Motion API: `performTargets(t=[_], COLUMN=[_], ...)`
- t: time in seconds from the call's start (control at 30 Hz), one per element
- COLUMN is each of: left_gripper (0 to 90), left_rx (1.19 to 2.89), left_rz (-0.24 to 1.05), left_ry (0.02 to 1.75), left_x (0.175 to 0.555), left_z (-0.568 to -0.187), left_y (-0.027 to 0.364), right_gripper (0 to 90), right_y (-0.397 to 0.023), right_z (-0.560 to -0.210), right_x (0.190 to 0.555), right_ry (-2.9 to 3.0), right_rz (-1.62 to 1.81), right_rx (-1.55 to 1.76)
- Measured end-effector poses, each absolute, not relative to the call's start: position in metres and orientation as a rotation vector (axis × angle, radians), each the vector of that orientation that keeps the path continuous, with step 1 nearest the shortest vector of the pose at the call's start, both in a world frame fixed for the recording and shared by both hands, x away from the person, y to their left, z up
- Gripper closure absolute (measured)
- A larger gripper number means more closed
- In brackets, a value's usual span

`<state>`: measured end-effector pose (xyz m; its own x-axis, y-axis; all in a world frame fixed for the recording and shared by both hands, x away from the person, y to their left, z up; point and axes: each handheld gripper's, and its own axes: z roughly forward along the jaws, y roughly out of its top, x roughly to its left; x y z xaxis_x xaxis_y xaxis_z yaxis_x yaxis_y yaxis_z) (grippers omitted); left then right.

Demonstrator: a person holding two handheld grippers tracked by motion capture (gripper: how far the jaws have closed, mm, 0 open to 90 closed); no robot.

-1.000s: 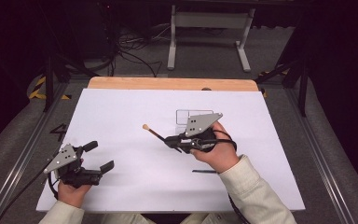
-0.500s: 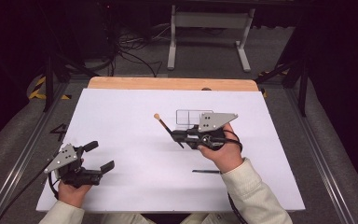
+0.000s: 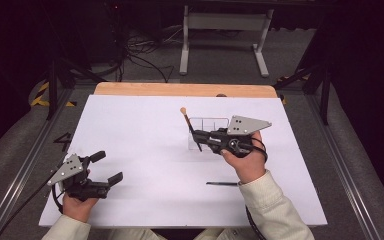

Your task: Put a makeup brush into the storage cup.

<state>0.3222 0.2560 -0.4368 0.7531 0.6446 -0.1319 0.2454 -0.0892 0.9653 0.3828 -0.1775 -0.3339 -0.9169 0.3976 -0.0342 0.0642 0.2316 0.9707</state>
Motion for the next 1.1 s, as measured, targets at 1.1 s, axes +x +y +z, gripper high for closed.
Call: performTargets(t=[1.1], left_gripper=[0.5], left_rx=[1.659], left_rz=[0.393], left_ry=[0.728], left_x=[0.320], left_z=[-0.437], left_y=[0.258], right_gripper=[83.7], right_y=[-0.217], right_z=[-0.338], right_x=[0.403], right_ry=[1.893], right_rz=[1.778], right_rx=[0.656])
